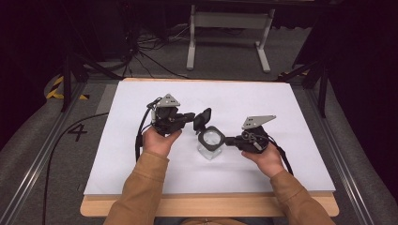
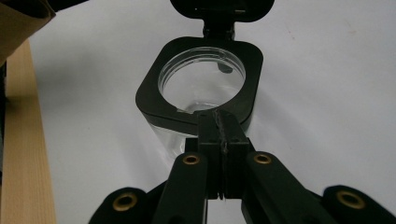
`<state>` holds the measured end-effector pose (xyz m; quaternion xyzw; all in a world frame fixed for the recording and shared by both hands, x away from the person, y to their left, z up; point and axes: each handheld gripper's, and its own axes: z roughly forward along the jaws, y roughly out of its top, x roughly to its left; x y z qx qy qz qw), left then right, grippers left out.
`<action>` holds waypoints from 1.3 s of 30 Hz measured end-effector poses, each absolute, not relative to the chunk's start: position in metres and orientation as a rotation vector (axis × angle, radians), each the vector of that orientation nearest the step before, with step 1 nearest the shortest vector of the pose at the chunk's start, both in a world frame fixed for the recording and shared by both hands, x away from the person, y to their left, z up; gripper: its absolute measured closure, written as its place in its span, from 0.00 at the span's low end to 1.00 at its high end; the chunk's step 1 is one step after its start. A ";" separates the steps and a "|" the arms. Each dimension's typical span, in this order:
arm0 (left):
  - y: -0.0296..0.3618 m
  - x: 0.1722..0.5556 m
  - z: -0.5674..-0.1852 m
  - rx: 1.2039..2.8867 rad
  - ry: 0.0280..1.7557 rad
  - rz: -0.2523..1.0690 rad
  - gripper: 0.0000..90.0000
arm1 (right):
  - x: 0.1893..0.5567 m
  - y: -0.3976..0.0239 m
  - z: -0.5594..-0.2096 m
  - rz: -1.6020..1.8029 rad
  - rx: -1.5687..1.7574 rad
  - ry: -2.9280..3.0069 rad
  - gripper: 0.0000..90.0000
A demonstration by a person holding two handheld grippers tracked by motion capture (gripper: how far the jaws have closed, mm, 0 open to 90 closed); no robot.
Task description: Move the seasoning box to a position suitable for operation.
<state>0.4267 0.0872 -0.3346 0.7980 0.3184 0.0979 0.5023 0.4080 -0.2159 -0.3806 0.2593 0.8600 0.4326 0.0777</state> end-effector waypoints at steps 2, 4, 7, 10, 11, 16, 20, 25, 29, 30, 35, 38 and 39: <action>0.086 0.426 -0.334 1.927 0.764 0.234 0.99 | 0.408 -0.215 -0.380 1.302 0.772 2.573 0.99; 0.085 0.426 -0.334 1.932 0.756 0.235 0.99 | 0.408 -0.215 -0.380 1.299 0.771 2.571 0.99; 0.081 0.425 -0.335 1.953 0.739 0.207 0.99 | 0.408 -0.214 -0.381 1.306 0.777 2.574 0.99; 0.077 0.425 -0.336 1.979 0.728 0.194 0.99 | 0.408 -0.214 -0.381 1.300 0.770 2.577 0.99; 0.074 0.424 -0.336 1.992 0.723 0.180 0.99 | 0.408 -0.215 -0.381 1.294 0.769 2.579 0.99; 0.063 0.423 -0.337 2.061 0.664 0.136 0.99 | 0.406 -0.229 -0.371 1.315 0.795 2.534 0.99; 0.053 0.420 -0.339 2.114 0.638 0.108 0.99 | 0.409 -0.246 -0.365 1.331 0.854 2.472 0.99; 0.043 0.420 -0.345 2.188 0.603 0.075 0.99 | 0.412 -0.257 -0.364 1.340 0.900 2.438 0.99; 0.036 0.423 -0.352 2.240 0.596 0.041 0.99 | 0.412 -0.260 -0.362 1.348 0.912 2.424 0.99; 0.034 0.423 -0.354 2.267 0.600 0.025 0.99 | 0.412 -0.261 -0.362 1.350 0.912 2.421 0.99; 0.030 0.422 -0.354 2.307 0.583 0.061 0.99 | 0.412 -0.262 -0.363 1.359 0.913 2.418 0.99; 0.036 0.421 -0.348 2.243 0.592 0.102 0.98 | 0.411 -0.260 -0.363 1.347 0.907 2.419 0.99; 0.041 0.420 -0.345 2.214 0.602 0.108 0.98 | 0.411 -0.260 -0.363 1.348 0.904 2.418 0.99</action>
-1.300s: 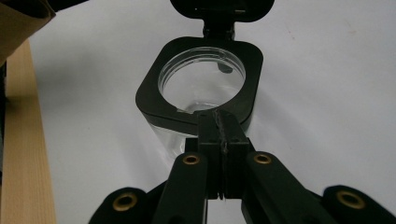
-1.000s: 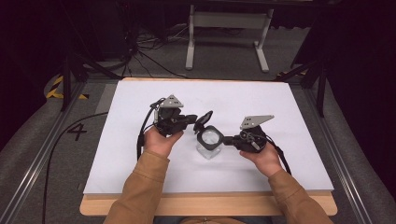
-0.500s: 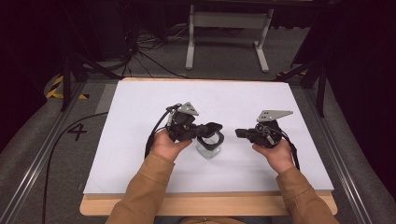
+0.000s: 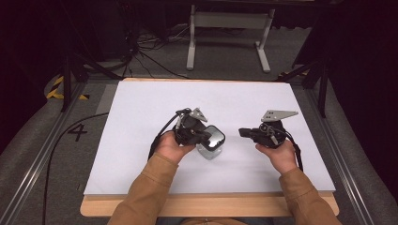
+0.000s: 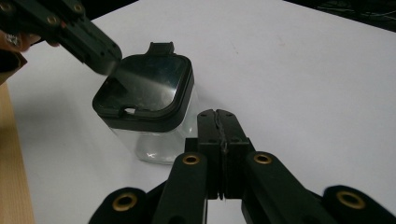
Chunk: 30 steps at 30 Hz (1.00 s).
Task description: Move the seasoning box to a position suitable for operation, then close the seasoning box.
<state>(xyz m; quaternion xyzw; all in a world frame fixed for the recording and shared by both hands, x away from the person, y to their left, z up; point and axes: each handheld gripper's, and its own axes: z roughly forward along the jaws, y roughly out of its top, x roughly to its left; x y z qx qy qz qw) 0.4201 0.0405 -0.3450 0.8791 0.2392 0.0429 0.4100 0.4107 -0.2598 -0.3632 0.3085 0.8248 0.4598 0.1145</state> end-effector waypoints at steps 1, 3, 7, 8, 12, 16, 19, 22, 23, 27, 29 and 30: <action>0.044 0.420 -0.343 2.192 0.613 0.122 0.98 | 0.410 -0.260 -0.363 1.350 0.902 2.415 0.99; 0.057 0.419 -0.337 2.126 0.651 0.156 0.98 | 0.410 -0.260 -0.363 1.351 0.902 2.413 0.99; 0.080 0.420 -0.333 2.052 0.717 0.150 0.98 | 0.411 -0.259 -0.364 1.344 0.903 2.416 0.99; 0.086 0.420 -0.334 2.054 0.722 0.148 0.98 | 0.411 -0.259 -0.365 1.343 0.901 2.417 0.99; 0.093 0.418 -0.337 2.075 0.735 0.143 0.99 | 0.415 -0.255 -0.367 1.338 0.893 2.425 0.99; 0.099 0.416 -0.339 2.075 0.760 0.149 0.99 | 0.419 -0.252 -0.371 1.324 0.883 2.446 0.99; 0.104 0.414 -0.340 2.080 0.771 0.159 0.99 | 0.424 -0.247 -0.377 1.313 0.861 2.467 0.99; 0.107 0.412 -0.345 2.076 0.803 0.147 0.99 | 0.429 -0.241 -0.383 1.312 0.824 2.480 1.00; 0.109 0.412 -0.346 2.074 0.812 0.148 0.99 | 0.431 -0.239 -0.385 1.316 0.824 2.487 0.99; 0.117 0.409 -0.345 2.058 0.834 0.160 0.99 | 0.439 -0.233 -0.394 1.305 0.826 2.519 1.00; 0.118 0.409 -0.345 2.060 0.837 0.155 0.99 | 0.441 -0.232 -0.396 1.308 0.830 2.530 0.99; 0.119 0.409 -0.345 2.064 0.833 0.167 0.99 | 0.442 -0.231 -0.398 1.309 0.834 2.539 0.99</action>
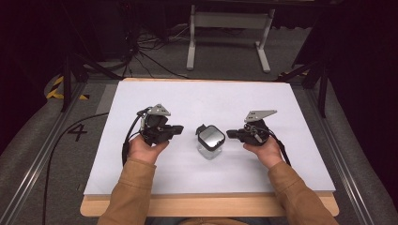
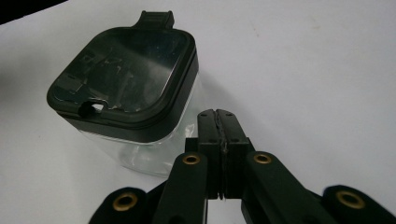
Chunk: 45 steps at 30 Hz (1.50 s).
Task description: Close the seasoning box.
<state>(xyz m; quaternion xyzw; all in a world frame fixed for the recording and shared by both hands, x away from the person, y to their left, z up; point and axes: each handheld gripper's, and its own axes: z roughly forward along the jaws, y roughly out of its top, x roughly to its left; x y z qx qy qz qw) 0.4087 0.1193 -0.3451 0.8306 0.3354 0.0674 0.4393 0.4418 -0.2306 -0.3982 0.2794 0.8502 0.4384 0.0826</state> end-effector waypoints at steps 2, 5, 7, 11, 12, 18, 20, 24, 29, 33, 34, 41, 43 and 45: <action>0.120 0.408 -0.346 2.059 0.841 0.167 0.99 | 0.443 -0.226 -0.402 1.294 0.824 2.566 0.99; 0.121 0.407 -0.345 2.050 0.845 0.172 0.99 | 0.442 -0.223 -0.403 1.284 0.798 2.582 1.00; 0.121 0.407 -0.345 2.044 0.844 0.173 0.99 | 0.442 -0.221 -0.404 1.277 0.788 2.593 1.00; 0.122 0.408 -0.344 2.045 0.841 0.175 0.99 | 0.440 -0.219 -0.405 1.253 0.779 2.607 1.00; 0.121 0.408 -0.344 2.043 0.842 0.171 0.99 | 0.439 -0.219 -0.405 1.249 0.781 2.609 1.00; 0.119 0.411 -0.343 2.040 0.837 0.169 0.99 | 0.435 -0.220 -0.405 1.241 0.799 2.618 1.00; 0.117 0.411 -0.343 2.037 0.836 0.163 0.99 | 0.432 -0.219 -0.405 1.236 0.791 2.625 1.00; 0.113 0.413 -0.342 2.047 0.824 0.158 0.99 | 0.426 -0.218 -0.405 1.223 0.763 2.641 1.00; 0.109 0.417 -0.341 2.045 0.797 0.155 0.99 | 0.416 -0.213 -0.403 1.198 0.736 2.668 1.00; 0.108 0.419 -0.340 2.043 0.794 0.150 0.99 | 0.410 -0.210 -0.403 1.198 0.705 2.683 1.00; 0.108 0.419 -0.340 2.046 0.792 0.151 0.99 | 0.409 -0.209 -0.403 1.196 0.703 2.688 1.00; 0.109 0.419 -0.340 2.033 0.804 0.150 0.99 | 0.403 -0.203 -0.404 1.183 0.666 2.729 1.00; 0.110 0.420 -0.340 2.037 0.799 0.154 0.99 | 0.401 -0.200 -0.404 1.181 0.654 2.742 1.00; 0.110 0.419 -0.340 2.033 0.802 0.150 0.99 | 0.399 -0.197 -0.405 1.175 0.632 2.759 1.00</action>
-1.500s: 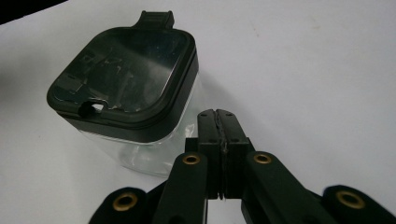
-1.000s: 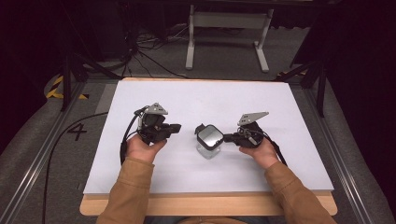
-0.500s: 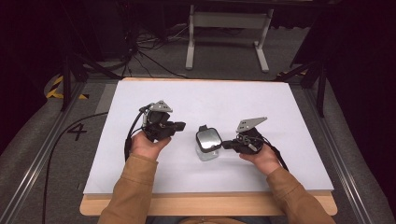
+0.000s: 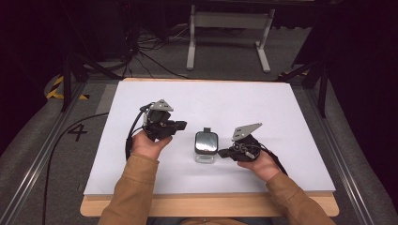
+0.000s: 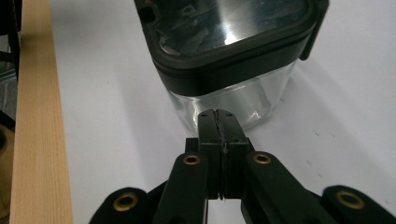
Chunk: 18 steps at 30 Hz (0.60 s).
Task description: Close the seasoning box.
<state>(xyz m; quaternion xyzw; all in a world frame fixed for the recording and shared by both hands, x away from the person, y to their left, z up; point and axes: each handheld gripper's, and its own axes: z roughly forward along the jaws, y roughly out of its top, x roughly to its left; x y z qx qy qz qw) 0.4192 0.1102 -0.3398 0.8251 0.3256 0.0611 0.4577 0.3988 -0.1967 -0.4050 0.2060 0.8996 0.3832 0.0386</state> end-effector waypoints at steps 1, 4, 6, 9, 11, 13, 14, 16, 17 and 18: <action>0.110 0.419 -0.340 2.033 0.799 0.152 0.99 | 0.398 -0.196 -0.405 1.168 0.620 2.756 1.00; 0.111 0.419 -0.339 2.041 0.798 0.147 0.99 | 0.399 -0.198 -0.403 1.169 0.617 2.754 1.00; 0.112 0.419 -0.339 2.030 0.802 0.149 0.98 | 0.399 -0.201 -0.399 1.161 0.630 2.734 0.99; 0.114 0.417 -0.335 2.043 0.785 0.165 0.97 | 0.398 -0.212 -0.383 1.189 0.627 2.671 0.99; 0.117 0.414 -0.332 2.041 0.773 0.173 0.95 | 0.396 -0.221 -0.368 1.232 0.627 2.610 0.94; 0.120 0.412 -0.329 2.044 0.749 0.190 0.93 | 0.396 -0.230 -0.359 1.257 0.644 2.562 0.91; 0.122 0.410 -0.328 2.049 0.751 0.207 0.92 | 0.397 -0.236 -0.353 1.272 0.656 2.530 0.89; 0.127 0.409 -0.326 2.064 0.750 0.230 0.89 | 0.400 -0.247 -0.346 1.299 0.686 2.484 0.84; 0.129 0.408 -0.326 2.053 0.755 0.226 0.86 | 0.401 -0.252 -0.344 1.308 0.702 2.466 0.82; 0.132 0.408 -0.325 2.062 0.756 0.241 0.86 | 0.403 -0.258 -0.341 1.321 0.731 2.447 0.82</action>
